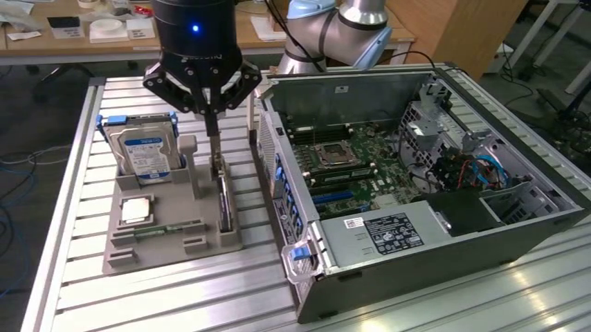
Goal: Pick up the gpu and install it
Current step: 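Reach for the gpu, then pick up the gpu and move the gpu toward the slot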
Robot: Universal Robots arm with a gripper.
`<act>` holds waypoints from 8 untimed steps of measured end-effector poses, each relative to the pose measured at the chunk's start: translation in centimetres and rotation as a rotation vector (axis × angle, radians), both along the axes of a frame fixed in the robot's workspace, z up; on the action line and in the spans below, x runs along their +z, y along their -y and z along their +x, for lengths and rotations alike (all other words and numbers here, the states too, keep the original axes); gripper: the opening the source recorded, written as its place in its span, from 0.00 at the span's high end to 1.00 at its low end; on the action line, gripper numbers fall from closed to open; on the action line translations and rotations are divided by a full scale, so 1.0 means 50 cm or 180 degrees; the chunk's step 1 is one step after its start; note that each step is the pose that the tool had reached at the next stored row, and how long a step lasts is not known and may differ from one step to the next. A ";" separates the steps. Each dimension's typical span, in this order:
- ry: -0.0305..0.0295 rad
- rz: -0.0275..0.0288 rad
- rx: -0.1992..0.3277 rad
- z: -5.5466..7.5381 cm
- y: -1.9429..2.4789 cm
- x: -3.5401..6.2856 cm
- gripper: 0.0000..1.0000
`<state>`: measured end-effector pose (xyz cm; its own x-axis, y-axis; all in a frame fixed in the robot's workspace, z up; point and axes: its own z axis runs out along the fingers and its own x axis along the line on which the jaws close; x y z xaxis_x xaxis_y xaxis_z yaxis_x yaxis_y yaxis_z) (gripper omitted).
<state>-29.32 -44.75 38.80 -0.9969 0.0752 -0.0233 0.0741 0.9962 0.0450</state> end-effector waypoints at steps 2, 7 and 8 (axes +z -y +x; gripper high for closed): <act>0.0000 0.0000 0.0000 -0.001 0.0048 0.000 0.89; 0.0000 -0.0001 0.0000 -0.001 0.0061 0.000 0.89; 0.0000 0.0000 0.0000 -0.001 0.0061 0.000 0.89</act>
<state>-29.37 -45.06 38.78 -0.9969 0.0753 -0.0233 0.0742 0.9962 0.0449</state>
